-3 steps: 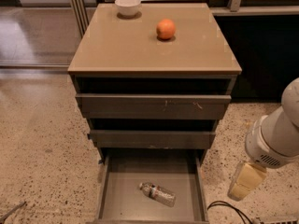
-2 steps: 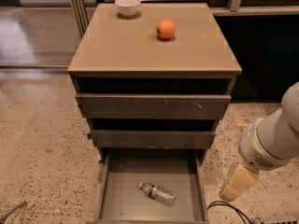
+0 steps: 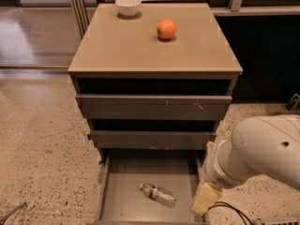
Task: Pick water bottle from bottom drawer and place on counter
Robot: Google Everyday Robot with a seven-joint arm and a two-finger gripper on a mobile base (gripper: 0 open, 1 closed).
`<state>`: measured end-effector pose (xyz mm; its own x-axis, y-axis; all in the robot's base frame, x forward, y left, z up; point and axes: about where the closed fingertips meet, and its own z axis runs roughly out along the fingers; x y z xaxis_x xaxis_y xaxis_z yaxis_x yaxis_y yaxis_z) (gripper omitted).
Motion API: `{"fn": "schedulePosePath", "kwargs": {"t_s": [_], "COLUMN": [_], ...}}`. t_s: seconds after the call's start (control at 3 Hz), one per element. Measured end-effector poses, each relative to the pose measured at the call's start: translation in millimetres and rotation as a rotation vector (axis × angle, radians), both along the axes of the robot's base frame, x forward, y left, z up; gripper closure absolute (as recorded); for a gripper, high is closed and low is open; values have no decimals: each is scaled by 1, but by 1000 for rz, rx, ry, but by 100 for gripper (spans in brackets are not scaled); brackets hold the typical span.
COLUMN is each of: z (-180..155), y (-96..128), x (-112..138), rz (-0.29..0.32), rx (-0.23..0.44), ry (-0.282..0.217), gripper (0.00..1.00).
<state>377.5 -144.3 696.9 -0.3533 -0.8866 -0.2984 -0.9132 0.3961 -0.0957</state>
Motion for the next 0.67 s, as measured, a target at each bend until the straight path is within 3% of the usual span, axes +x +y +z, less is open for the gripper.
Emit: {"fn": "schedulePosePath", "kwargs": {"t_s": [0.33, 0.67], "z": [-47, -81], "y": [11, 17], "x": [-4, 1], "rz": [3, -37], "rx": [-80, -113], "ry": [12, 32], "gripper": [0, 0]}}
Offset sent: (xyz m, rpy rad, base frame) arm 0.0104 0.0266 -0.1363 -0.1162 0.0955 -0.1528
